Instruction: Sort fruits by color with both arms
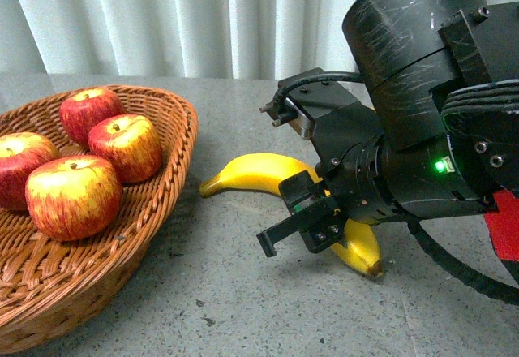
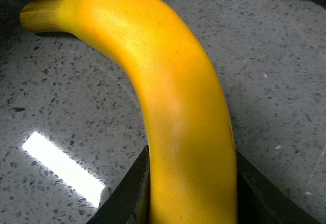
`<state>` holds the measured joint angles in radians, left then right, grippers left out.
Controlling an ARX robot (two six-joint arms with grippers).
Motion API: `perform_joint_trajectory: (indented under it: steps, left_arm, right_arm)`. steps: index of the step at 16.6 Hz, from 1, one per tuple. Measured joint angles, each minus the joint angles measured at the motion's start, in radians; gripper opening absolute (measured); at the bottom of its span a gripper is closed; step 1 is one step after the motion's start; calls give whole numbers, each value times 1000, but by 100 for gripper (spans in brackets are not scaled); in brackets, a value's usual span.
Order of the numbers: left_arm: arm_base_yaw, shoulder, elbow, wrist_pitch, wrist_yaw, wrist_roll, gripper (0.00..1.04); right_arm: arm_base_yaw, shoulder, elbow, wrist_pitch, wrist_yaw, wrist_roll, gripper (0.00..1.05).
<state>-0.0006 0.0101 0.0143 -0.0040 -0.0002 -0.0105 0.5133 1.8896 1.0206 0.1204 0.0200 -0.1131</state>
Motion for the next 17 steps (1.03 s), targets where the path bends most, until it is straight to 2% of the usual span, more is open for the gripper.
perform_joint_trajectory:
  steps: [5, 8, 9, 10, 11, 15, 17]
  left_arm:
    - [0, 0, 0, 0, 0, 0, 98]
    - [0, 0, 0, 0, 0, 0, 98]
    - [0, 0, 0, 0, 0, 0, 98]
    - [0, 0, 0, 0, 0, 0, 98]
    - [0, 0, 0, 0, 0, 0, 98]
    - [0, 0, 0, 0, 0, 0, 98]
    - [0, 0, 0, 0, 0, 0, 98]
  right_arm:
    - [-74, -94, 0, 11, -22, 39, 33]
    - [-178, -196, -1, 47, -100, 99, 33]
    - [-227, -250, -17, 79, -142, 126, 33]
    - [-353, -368, -95, 152, -237, 164, 33]
    - [-499, -435, -217, 233, -274, 113, 33]
    - [-698, -496, -368, 294, -344, -71, 33]
    - [-784, -520, -380, 287, -370, -160, 33]
